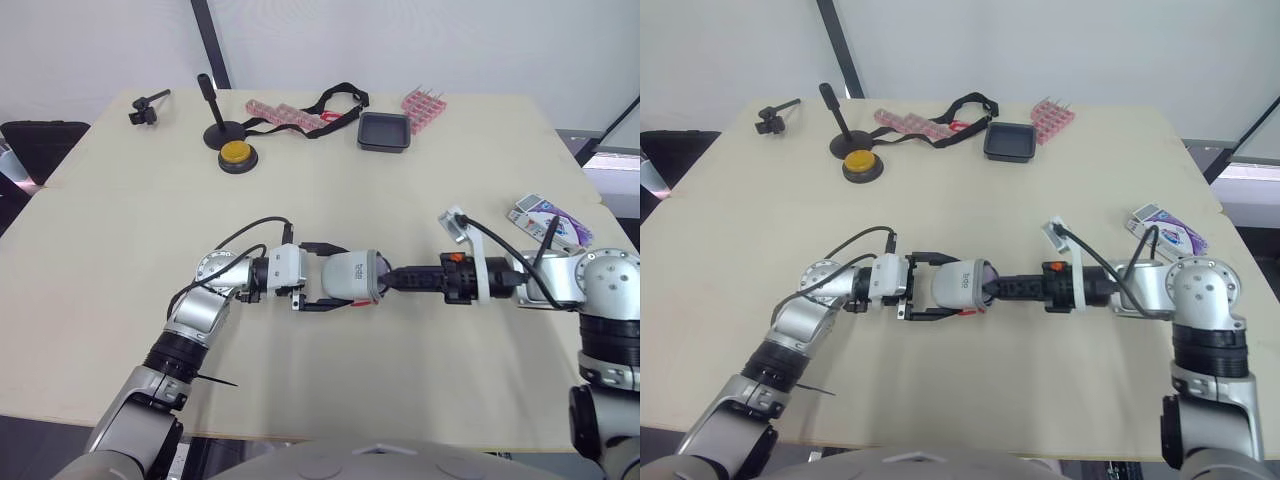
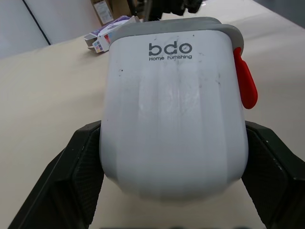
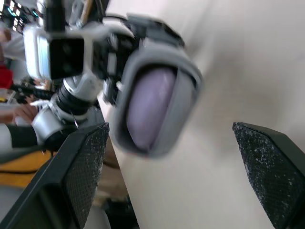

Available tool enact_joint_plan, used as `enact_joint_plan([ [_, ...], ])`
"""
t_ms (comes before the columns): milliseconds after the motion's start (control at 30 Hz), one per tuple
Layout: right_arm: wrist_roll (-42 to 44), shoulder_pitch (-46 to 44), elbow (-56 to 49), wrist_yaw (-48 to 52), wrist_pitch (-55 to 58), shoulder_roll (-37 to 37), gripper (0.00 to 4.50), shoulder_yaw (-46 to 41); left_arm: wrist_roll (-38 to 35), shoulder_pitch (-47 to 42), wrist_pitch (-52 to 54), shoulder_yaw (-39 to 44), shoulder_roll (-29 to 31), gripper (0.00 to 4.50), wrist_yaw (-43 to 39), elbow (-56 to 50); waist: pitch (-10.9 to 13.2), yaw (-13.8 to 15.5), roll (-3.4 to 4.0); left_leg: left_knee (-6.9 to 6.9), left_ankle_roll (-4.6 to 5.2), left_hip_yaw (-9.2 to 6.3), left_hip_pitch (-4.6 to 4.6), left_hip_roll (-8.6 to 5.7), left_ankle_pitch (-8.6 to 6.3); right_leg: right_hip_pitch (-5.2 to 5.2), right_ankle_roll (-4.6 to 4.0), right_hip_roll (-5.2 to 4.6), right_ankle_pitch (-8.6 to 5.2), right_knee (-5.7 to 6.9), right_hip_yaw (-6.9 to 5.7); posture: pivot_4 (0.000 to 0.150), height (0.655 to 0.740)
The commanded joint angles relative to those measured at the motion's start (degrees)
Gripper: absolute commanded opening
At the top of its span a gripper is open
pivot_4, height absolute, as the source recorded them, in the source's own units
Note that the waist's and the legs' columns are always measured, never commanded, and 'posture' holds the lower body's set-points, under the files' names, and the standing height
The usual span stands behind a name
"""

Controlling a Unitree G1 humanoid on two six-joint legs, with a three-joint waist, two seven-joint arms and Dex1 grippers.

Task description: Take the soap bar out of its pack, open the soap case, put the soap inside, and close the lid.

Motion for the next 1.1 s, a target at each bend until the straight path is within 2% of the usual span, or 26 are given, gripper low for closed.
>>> enact_joint_plan([
  [33,10.60,-0.40,0.23,-8.26,-3.37,-0.75,4.48,1.12,1.44,-0.87,-2.85,-0.04,0.10,3.46,1.56,-0.65,0.00,0.15,0.00,-0.01,0.00,-0.01,-0.01,0.00,0.00,0.00,0.06,0.01,0.03,-0.02,-0.01,0.150,0.7291],
  [200,23.86,0.88,-0.79,-17.82,-11.16,-4.54,4.48,8.60,2.61,-1.44,-4.34,-0.12,-0.64,3.46,3.86,0.05,0.00,0.13,0.00,-0.05,-0.02,-0.01,-0.03,-0.02,-0.01,0.00,0.23,0.01,0.13,-0.08,-0.02,0.150,0.7291],
  [333,30.02,1.89,-1.90,-23.29,-17.00,-7.41,4.48,13.85,2.39,-1.39,-3.09,-0.31,-0.95,3.46,4.83,-0.10,0.00,-0.01,0.00,-0.07,-0.07,-0.01,-0.03,-0.02,-0.02,0.00,0.26,0.03,0.14,-0.09,-0.01,0.150,0.7291],
  [600,31.04,2.92,-3.38,-27.38,-24.32,-7.51,4.48,16.82,2.24,-1.25,-1.73,-0.77,-0.83,3.46,5.07,-1.02,0.01,-0.11,-0.01,-0.12,-0.13,-0.02,-0.06,-0.03,-0.03,0.00,0.29,0.04,0.14,-0.14,-0.02,0.150,0.7291],
  [1100,31.04,3.13,-6.18,-26.97,-26.52,-9.55,4.48,19.63,2.37,-2.35,0.83,-1.06,-1.52,3.46,5.62,-0.91,0.01,-0.11,-0.01,-0.15,-0.14,-0.05,-0.11,-0.03,-0.04,0.00,0.31,0.04,0.13,-0.21,-0.07,0.150,0.7291],
])
